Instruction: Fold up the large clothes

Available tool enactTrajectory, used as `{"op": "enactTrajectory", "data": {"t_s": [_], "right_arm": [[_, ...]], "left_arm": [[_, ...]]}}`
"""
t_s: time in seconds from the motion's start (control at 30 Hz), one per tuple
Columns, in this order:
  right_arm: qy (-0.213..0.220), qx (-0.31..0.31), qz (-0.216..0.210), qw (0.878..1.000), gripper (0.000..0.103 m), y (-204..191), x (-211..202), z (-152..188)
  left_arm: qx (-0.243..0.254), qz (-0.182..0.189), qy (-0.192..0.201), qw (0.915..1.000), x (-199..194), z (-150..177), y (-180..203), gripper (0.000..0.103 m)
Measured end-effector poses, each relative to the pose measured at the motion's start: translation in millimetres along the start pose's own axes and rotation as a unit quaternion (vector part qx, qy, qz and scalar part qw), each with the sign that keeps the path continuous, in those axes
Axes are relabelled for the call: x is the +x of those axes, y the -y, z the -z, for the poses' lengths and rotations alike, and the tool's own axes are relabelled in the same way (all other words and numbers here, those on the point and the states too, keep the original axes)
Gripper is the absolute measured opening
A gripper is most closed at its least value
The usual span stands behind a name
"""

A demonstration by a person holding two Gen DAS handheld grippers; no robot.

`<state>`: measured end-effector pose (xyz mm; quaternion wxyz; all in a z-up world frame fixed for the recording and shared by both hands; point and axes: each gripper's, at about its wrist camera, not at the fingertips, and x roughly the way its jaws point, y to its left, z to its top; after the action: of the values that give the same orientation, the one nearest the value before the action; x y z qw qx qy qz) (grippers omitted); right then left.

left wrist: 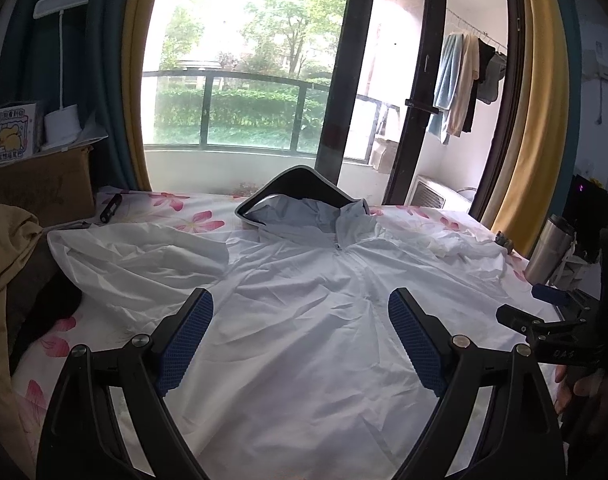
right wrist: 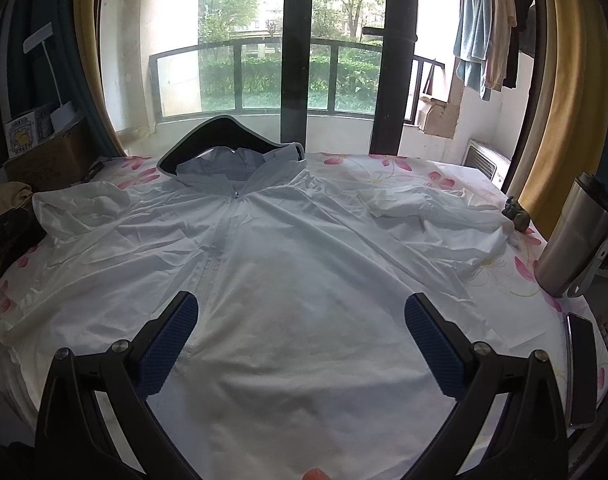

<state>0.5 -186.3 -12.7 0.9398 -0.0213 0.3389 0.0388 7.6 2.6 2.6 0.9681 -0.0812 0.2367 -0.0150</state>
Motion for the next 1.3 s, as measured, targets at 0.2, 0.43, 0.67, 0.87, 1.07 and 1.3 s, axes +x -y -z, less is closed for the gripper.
{"op": "enactTrajectory", "data": {"t_s": [0.2,0.43,0.67,0.87,1.07,1.3], "right_arm": [[-0.003,-0.003,-0.001,1.0,0.102,1.3,3.0,0.0],[-0.011,-0.004,-0.002,1.0,0.102,4.9,14.8,-4.3],[-0.019,-0.044,0.007,0.999,0.102,22.4,37.8,-23.9],[-0.034,-0.069,0.012,0.997,0.102,52.1,70.8,-48.5],[-0.059,-0.095,0.024,0.993,0.087,76.5,116.9,-69.2],[-0.103,-0.128,0.037,0.986,0.054,98.3,173.1,-81.1]], "left_arm": [[0.002,-0.013,0.0,0.9999,3.0,-0.9,0.8,0.091],[0.015,-0.02,-0.01,0.9996,15.5,-4.2,3.6,0.091],[0.015,-0.032,-0.025,0.9991,38.8,-10.4,3.0,0.091],[0.005,-0.035,-0.049,0.9982,68.0,-16.6,-2.3,0.091],[0.0,-0.046,-0.081,0.9956,103.3,-18.5,-6.2,0.091],[-0.023,-0.038,-0.118,0.9921,139.5,-15.7,-17.6,0.091]]}}
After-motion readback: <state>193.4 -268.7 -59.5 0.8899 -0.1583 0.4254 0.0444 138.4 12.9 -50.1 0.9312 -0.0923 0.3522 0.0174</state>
